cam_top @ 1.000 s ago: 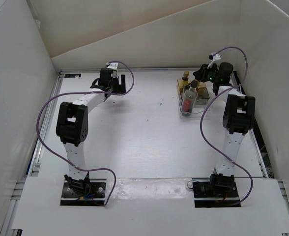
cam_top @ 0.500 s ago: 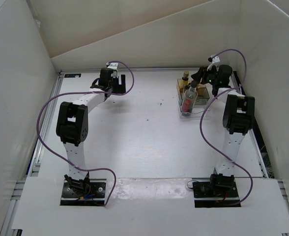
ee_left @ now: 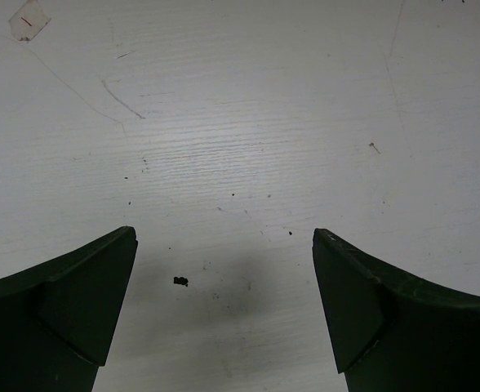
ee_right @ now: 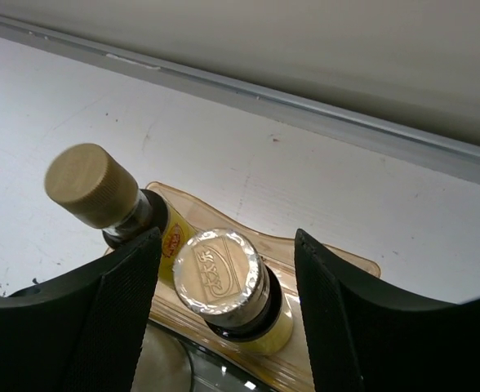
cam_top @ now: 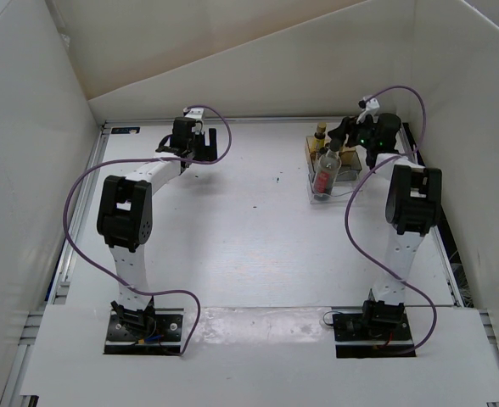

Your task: Organize the condiment bottles

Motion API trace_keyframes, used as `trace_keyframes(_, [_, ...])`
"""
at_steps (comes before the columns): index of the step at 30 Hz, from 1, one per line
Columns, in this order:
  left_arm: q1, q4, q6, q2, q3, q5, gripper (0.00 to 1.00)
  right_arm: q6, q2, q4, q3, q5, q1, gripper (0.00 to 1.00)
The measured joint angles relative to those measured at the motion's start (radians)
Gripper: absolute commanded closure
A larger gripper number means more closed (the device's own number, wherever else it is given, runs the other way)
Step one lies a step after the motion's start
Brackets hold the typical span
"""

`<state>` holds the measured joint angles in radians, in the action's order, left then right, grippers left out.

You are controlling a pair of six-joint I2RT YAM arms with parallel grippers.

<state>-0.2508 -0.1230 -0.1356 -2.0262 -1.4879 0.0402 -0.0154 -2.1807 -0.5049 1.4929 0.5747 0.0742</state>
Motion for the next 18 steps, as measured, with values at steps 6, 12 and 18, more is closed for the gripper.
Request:
trace_keyframes(6, [0.000, 0.002, -0.004, 0.000, 0.000, 0.000, 0.00, 0.000, 0.039, -0.003, -0.003, -0.003, -0.001, 0.31])
trace_keyframes(12, [0.000, 0.005, -0.005, 0.001, 0.008, 0.000, 0.00, 0.000, 0.089, -0.014, -0.003, -0.004, -0.001, 0.30])
trace_keyframes(18, [-0.003, 0.006, -0.005, 0.007, 0.023, 0.000, 0.00, 0.000, 0.171, -0.027, -0.032, -0.013, 0.002, 0.30])
